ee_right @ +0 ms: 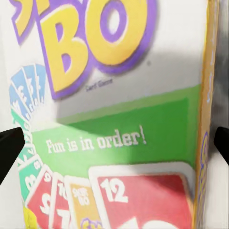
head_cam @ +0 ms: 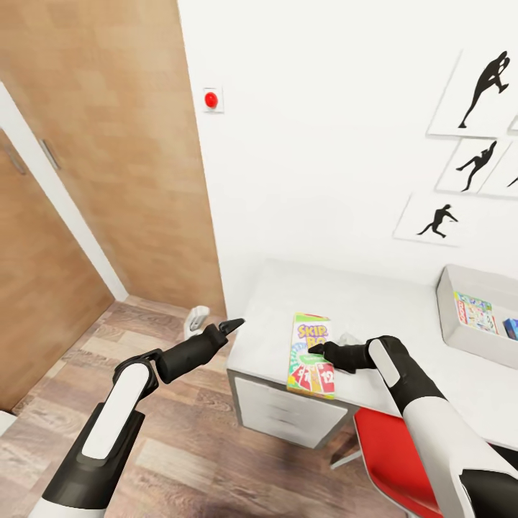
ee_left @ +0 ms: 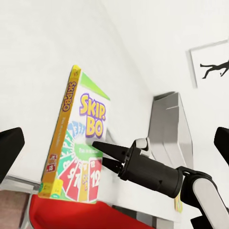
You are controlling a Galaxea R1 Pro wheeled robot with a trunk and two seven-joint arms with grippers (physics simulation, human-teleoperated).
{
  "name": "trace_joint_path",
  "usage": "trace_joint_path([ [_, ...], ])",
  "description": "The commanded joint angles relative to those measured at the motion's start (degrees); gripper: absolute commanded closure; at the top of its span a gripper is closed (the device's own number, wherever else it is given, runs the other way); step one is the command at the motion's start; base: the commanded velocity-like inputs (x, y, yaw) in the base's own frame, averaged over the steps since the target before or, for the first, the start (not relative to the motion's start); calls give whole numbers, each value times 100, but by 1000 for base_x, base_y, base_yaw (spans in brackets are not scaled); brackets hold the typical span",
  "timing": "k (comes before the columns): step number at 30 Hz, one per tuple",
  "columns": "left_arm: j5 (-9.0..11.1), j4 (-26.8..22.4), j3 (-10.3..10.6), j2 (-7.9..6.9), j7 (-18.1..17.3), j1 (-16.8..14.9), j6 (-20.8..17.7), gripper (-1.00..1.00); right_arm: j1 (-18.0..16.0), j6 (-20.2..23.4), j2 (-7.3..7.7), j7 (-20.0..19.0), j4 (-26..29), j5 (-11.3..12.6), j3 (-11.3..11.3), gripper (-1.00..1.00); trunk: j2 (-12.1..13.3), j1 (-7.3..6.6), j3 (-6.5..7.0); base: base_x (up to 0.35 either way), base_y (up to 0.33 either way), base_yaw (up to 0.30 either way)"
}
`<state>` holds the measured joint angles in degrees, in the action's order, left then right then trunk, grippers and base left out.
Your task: Put all the toys in the child's room - the three board games (two on the bed and one on the table), the two jigsaw puzzles on the table, and the tennis ball on the table - inside the toy box on the table in the child's room.
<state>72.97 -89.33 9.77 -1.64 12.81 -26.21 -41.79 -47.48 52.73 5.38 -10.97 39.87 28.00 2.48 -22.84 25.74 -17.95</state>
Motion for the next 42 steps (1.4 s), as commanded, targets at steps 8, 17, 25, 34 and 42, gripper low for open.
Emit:
trace_joint_path([
  [8,59,-5,7,-3,55,-7,-5,-100,1,27,-3,-52,-32,-40,16,-100,-8,4,-10,-9,0,47],
  [17,59,-5,7,-3,54,-7,-5,-100,1,27,-2,-54,-32,-40,16,-100,-8,4,-10,-2,0,10],
  [25,59,-5,7,-3,54,-7,-5,-100,1,27,-2,-54,-32,-40,16,-100,-8,4,-9,0,0,2],
  [34,59,-5,7,-3,55,-7,-5,-100,1,27,-2,-55,-32,-40,16,-100,-8,4,-9,0,0,25],
  [42,59,-5,7,-3,55,-7,-5,-100,1,27,7,-55,-32,-40,21,-100,-8,4,-9,0,0,33],
])
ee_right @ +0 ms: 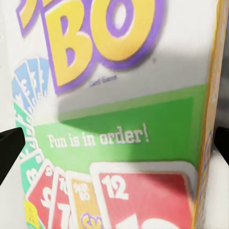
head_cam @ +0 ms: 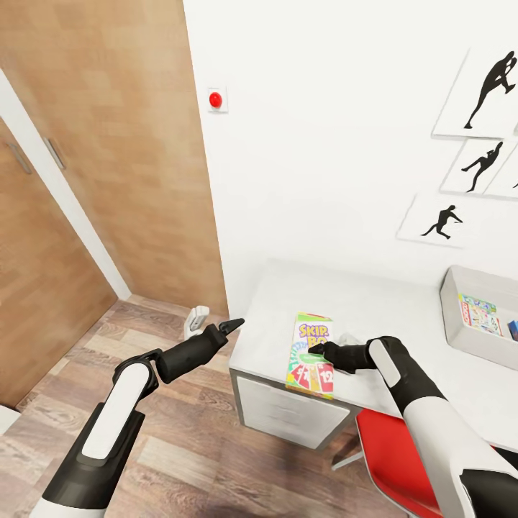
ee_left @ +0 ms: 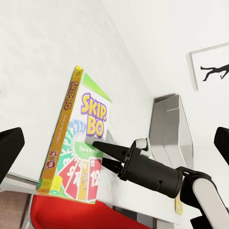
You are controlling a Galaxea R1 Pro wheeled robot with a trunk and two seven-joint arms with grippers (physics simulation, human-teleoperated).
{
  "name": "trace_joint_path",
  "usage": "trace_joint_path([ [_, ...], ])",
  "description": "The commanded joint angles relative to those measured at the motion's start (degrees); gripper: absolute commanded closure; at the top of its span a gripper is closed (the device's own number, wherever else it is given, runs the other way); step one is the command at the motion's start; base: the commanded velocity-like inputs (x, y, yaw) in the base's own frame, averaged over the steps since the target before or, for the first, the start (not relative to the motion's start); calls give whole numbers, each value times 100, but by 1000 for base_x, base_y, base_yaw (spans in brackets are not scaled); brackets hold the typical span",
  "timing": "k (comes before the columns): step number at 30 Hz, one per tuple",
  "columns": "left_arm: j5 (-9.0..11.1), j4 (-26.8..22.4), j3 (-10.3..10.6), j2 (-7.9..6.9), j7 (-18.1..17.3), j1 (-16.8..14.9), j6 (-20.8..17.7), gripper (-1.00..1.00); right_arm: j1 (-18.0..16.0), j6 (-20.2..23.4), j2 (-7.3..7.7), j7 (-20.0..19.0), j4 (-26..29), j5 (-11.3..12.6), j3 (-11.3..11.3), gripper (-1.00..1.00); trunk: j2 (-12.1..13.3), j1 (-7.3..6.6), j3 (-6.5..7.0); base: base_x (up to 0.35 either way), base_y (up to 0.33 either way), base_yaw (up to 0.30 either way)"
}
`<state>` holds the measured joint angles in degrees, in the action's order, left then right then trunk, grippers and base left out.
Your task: Put all the toys in the child's room - the three board games (two on the bed and one on the table), the two jigsaw puzzles on the table, and the tennis ball on the table - inside the toy box on the table in the child's room.
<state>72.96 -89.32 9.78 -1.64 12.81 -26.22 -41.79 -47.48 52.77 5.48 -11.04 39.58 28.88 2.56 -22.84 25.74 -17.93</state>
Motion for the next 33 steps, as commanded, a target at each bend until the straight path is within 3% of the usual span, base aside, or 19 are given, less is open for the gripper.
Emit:
trace_joint_path([
  [1,61,-5,6,-3,55,-6,-5,-100,2,23,0,-46,-3,-128,14,-100,-8,4,-12,0,0,13],
  [24,65,16,6,-3,55,-13,-5,-100,18,16,53,-26,164,-143,32,-100,-8,4,-12,0,0,3],
  [28,66,18,6,-3,55,-14,-5,-100,53,24,89,-24,353,-144,37,-100,-8,4,-12,0,0,0],
  [33,66,19,6,-3,54,-14,-5,-100,121,46,248,-27,782,-137,37,-100,-8,4,-12,0,0,0],
])
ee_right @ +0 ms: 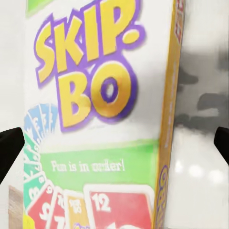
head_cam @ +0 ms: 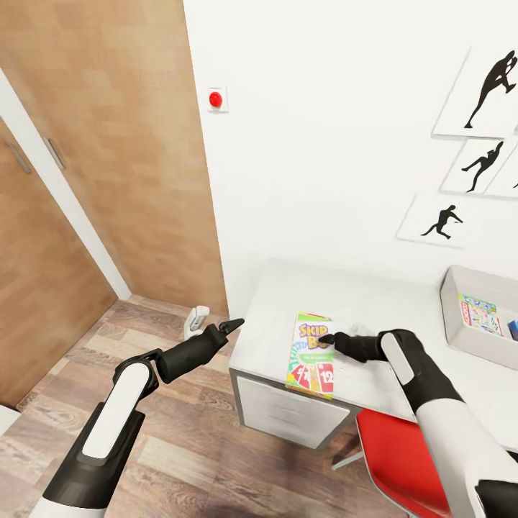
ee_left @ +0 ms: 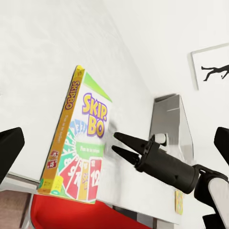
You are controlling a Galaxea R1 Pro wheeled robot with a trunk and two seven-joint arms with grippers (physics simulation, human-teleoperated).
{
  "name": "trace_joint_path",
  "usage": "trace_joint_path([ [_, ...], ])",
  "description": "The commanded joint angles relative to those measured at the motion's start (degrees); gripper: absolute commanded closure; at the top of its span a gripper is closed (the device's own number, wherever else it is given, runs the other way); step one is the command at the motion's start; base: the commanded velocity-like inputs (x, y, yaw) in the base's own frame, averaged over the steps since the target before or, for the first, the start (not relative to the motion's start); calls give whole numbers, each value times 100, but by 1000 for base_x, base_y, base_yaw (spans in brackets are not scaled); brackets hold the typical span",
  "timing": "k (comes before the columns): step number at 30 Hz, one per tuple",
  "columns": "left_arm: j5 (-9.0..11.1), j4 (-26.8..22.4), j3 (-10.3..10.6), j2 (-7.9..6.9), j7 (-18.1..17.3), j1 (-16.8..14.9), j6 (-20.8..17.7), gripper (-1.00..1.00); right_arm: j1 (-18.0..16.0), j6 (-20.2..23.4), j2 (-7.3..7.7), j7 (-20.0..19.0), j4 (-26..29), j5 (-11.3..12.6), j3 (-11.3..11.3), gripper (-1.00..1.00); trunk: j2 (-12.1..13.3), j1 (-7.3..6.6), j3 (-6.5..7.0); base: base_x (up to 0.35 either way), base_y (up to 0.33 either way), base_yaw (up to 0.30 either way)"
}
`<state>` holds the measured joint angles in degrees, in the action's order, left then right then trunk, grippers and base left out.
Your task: Put all the toys in the child's room - the three board games (two on the bed and one on the table), the two jigsaw puzzles on the table, and the tennis ball on the table - inside the toy box on the table in the child's room.
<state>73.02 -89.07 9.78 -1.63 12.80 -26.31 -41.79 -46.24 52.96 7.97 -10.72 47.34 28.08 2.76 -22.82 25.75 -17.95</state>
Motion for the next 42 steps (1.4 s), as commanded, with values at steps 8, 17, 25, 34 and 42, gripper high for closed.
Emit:
trace_joint_path([
  [8,56,-6,8,-4,51,-5,-5,-100,178,109,292,-63,560,191,38,-100,-10,3,-10,0,0,0],
  [17,55,-6,12,-4,49,-6,-5,-100,236,149,434,-57,721,524,126,-100,-10,3,-10,51,0,0],
  [25,55,-6,14,-4,48,-6,-5,-100,258,165,498,-54,780,660,165,-100,-10,3,-10,223,0,0],
  [34,54,-6,15,-4,48,-6,-5,-100,269,169,509,-53,797,695,170,-100,-10,3,-10,303,0,0],
  [42,56,-6,15,-4,48,-6,-5,-100,271,165,511,-53,796,709,171,-100,-10,3,-10,329,0,0],
])
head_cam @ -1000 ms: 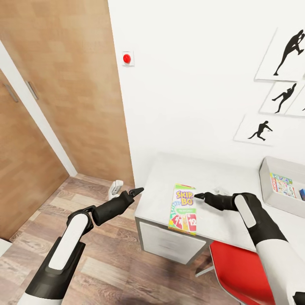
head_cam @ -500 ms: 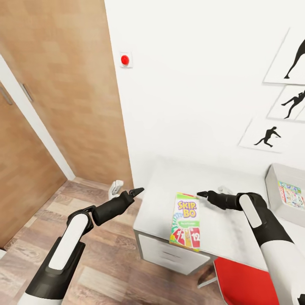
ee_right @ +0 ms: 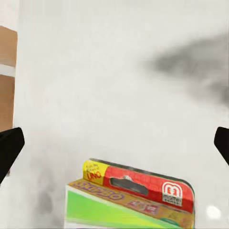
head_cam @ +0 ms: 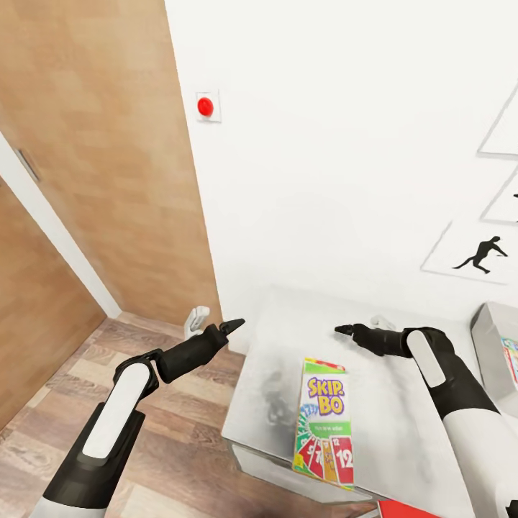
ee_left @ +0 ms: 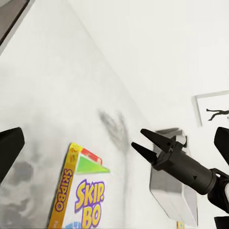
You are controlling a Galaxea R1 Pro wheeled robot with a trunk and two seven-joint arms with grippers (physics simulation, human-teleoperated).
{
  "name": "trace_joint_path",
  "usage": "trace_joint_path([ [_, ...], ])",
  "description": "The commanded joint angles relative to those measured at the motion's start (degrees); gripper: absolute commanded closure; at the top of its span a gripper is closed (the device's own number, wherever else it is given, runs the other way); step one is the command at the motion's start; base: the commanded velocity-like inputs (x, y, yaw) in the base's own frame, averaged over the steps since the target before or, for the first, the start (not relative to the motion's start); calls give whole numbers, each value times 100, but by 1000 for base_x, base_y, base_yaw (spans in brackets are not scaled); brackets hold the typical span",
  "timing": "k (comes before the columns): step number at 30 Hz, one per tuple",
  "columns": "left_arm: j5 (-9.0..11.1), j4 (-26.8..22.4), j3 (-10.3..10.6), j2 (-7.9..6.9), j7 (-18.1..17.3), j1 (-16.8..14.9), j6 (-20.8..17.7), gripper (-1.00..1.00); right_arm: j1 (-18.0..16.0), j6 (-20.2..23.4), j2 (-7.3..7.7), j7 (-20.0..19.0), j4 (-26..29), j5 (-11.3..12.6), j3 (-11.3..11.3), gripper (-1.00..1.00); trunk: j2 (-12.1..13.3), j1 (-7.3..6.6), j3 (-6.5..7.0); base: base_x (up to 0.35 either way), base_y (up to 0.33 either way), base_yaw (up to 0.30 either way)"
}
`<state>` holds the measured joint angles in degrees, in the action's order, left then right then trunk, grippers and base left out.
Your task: Put all the toys in the child's room - the three board games (two on the bed and one on the table), the two jigsaw puzzles on the table, and the tennis ball on the table - inside the toy box on the table in the child's room.
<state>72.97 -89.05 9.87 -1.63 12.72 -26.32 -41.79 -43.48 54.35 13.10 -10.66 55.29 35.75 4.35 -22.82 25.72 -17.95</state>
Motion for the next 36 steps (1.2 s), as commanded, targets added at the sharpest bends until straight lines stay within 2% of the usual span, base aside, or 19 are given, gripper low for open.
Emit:
trace_joint_path([
  [1,60,-7,6,-4,55,-5,-5,-100,-4,26,-3,-60,1,-57,13,-100,-10,7,-10,330,0,0],
  [10,60,-7,6,-4,57,-5,-5,-100,-6,24,-7,-58,0,-50,13,-100,-10,7,-10,222,0,0],
  [24,59,-7,6,-4,63,-5,-5,-100,-10,30,-76,-56,-99,-57,-43,-100,-10,7,-10,51,0,0],
  [32,61,-7,6,-4,62,-5,-5,-100,-20,24,-189,-51,-376,-71,-86,-100,-10,7,-10,9,0,0],
  [36,60,-7,6,-4,63,-5,-5,-100,-52,2,-300,-42,-733,-89,-105,-100,-10,7,-10,4,0,0],
])
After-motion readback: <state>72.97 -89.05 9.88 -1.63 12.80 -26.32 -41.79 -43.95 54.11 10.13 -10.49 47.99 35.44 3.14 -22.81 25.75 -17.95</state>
